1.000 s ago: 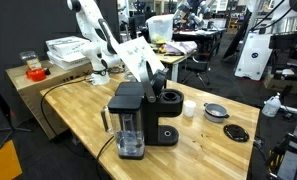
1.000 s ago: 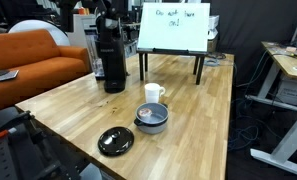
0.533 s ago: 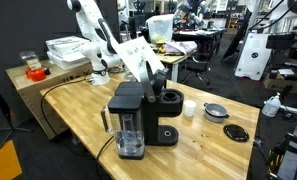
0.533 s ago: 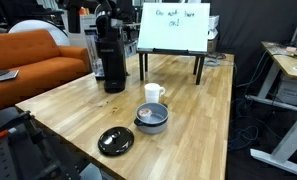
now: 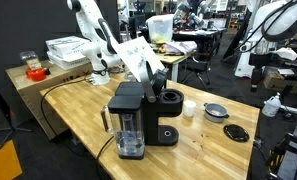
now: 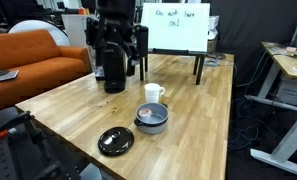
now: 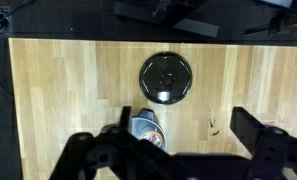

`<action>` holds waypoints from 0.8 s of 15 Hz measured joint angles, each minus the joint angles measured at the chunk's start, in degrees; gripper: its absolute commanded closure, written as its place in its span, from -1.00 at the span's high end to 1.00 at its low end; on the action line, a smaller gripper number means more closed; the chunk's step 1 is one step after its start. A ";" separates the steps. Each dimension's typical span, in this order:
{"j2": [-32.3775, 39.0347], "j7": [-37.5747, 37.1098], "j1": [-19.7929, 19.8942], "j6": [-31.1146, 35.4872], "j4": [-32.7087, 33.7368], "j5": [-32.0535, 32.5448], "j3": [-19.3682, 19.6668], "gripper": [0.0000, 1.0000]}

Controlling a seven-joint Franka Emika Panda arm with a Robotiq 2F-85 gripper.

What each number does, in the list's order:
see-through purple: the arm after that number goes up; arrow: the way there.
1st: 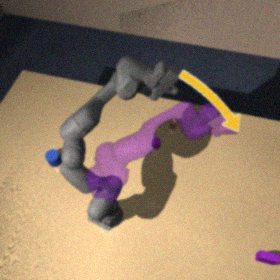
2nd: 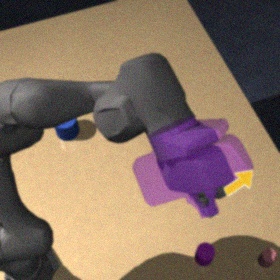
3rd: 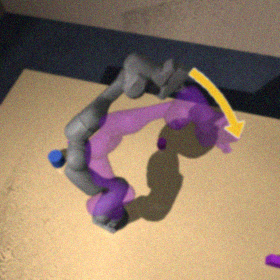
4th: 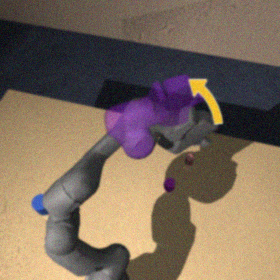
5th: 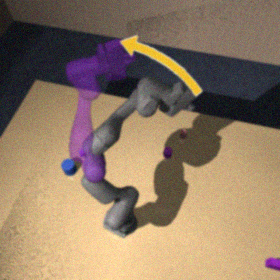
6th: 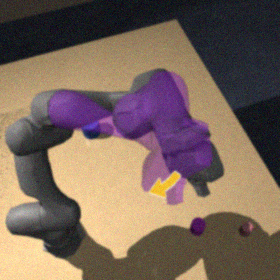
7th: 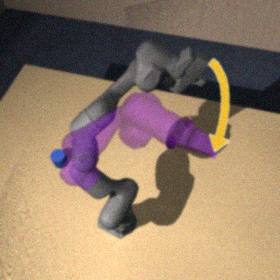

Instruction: Put the black lid on top of the grey pot

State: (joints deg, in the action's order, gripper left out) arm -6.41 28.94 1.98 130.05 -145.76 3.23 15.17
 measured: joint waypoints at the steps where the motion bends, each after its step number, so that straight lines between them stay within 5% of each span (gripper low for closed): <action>1: 2.50 -0.36 0.03 1.25 0.83 -1.91 -0.01 1.00; 5: 10.13 -0.95 0.96 2.10 6.06 -10.87 -1.01 1.00; 12: 10.15 -0.70 1.99 1.90 7.42 -11.54 -2.50 1.00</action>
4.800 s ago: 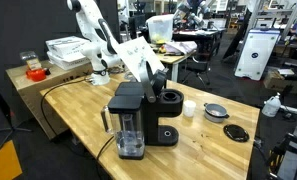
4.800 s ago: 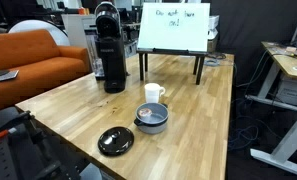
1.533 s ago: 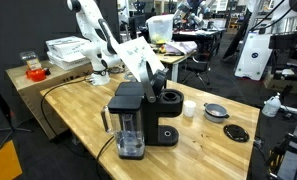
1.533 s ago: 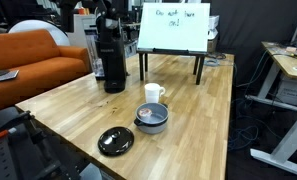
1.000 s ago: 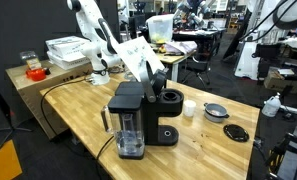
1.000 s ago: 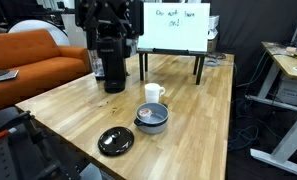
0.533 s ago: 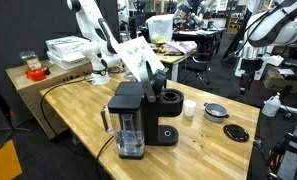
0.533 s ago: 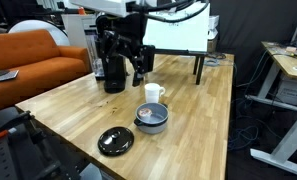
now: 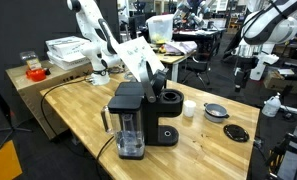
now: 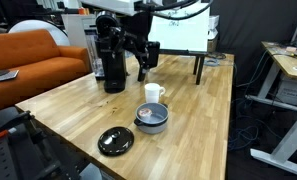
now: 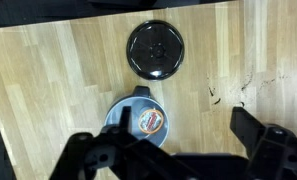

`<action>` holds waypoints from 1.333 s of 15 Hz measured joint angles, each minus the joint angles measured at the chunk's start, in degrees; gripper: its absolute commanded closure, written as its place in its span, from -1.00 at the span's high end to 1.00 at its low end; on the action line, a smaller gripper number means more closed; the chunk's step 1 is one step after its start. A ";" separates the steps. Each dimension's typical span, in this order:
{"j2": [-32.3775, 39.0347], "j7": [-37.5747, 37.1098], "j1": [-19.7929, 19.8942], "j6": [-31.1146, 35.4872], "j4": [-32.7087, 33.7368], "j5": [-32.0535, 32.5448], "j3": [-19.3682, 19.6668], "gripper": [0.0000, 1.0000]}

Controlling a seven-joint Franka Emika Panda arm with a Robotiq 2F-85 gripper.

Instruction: Put the black lid on top of the grey pot

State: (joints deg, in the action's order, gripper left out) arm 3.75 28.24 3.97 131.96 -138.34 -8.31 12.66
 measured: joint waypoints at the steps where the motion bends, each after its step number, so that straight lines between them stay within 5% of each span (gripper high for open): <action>1: 0.00 0.00 0.00 0.00 0.00 0.00 -0.01 1.00; 11: 11.16 4.33 4.38 3.26 0.30 -10.30 -2.96 1.00; 20: 23.88 1.65 7.39 8.23 6.33 -5.47 -4.71 1.00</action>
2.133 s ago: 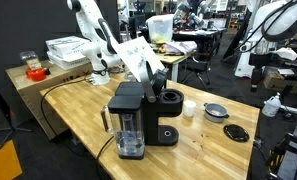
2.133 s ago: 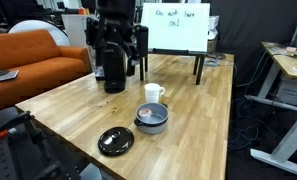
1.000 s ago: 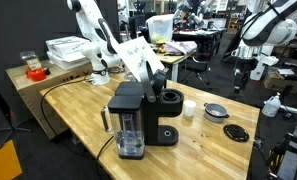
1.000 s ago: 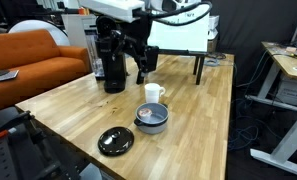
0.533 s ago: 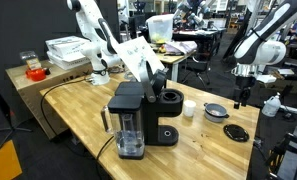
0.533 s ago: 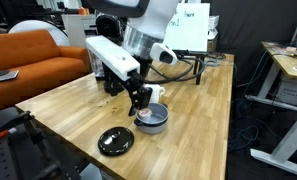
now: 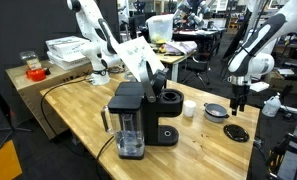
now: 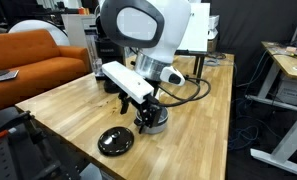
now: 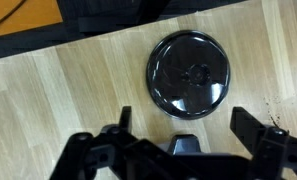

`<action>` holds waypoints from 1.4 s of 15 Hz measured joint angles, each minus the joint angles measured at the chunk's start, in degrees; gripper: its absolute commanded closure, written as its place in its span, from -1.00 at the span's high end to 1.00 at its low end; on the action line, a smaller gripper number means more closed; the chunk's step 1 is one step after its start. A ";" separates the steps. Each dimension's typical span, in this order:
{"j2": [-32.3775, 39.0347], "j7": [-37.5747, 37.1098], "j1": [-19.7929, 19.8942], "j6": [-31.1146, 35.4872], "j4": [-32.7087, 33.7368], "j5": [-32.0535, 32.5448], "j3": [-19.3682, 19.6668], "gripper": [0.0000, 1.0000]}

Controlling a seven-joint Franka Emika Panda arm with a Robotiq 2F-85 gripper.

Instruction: Put the black lid on top of the grey pot

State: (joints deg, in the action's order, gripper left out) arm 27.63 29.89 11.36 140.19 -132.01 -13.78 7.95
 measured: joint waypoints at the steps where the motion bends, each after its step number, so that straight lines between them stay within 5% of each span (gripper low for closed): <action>1: -0.01 0.00 0.04 0.00 0.01 0.01 -0.04 1.00; 12: 1.65 -3.68 0.34 0.79 -2.64 5.22 -3.19 1.00; 21: 6.55 -6.69 0.17 8.05 -3.36 8.87 -4.87 1.00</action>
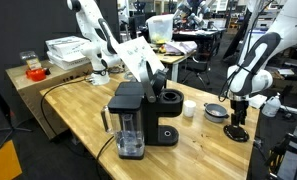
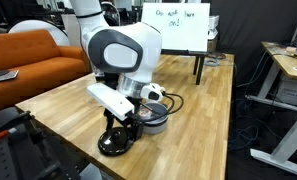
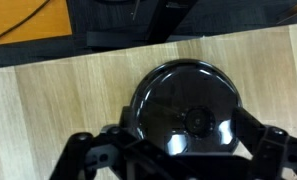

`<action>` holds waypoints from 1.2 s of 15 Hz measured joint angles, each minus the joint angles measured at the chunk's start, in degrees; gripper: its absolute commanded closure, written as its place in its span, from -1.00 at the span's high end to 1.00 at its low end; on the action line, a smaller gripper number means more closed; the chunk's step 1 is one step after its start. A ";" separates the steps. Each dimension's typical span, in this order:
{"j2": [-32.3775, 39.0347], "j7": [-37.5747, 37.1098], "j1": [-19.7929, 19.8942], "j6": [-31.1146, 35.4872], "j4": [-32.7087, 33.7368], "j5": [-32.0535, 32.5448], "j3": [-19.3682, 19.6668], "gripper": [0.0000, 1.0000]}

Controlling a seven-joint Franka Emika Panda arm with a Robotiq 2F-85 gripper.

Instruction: Put the black lid on top of the grey pot

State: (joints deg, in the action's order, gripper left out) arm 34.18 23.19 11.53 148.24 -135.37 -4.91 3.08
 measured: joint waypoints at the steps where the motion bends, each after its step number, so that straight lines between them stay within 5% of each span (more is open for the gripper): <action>1: 0.01 -0.18 0.00 0.37 0.00 0.10 -0.01 1.00; 18: 0.84 -2.03 0.00 0.52 -0.29 2.43 -0.91 1.00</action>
State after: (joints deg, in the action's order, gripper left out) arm 35.02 21.16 11.53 148.76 -135.66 -2.48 2.17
